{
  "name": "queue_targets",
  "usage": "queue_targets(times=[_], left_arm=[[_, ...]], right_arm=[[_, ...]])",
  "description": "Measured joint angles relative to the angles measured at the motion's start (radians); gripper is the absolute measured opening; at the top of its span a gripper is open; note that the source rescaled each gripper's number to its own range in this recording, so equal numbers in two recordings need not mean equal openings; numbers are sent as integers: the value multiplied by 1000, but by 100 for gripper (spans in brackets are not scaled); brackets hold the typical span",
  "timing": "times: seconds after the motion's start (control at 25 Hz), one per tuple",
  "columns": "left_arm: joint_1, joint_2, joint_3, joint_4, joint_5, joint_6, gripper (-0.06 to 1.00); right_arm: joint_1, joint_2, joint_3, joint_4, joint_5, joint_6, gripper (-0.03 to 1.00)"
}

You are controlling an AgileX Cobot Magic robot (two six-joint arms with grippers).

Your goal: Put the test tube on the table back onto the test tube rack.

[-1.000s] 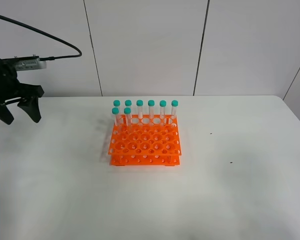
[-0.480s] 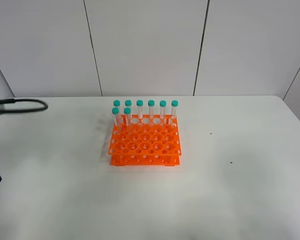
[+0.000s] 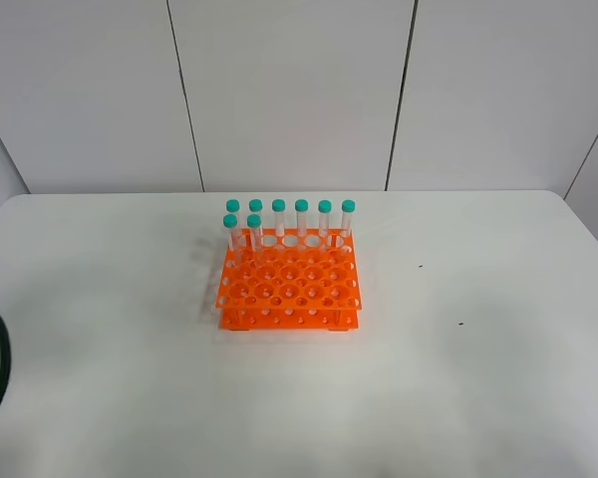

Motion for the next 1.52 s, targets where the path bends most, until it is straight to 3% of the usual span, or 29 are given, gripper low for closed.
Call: queue_targets(times=[0.92, 1.52], left_arm=[[-33, -472, 2, -2, 1, 0, 100], [-33, -482, 2, -2, 1, 0, 100]], right_arm=[[0, 0, 0, 0, 0, 0, 100], [0, 0, 0, 0, 0, 0, 100]])
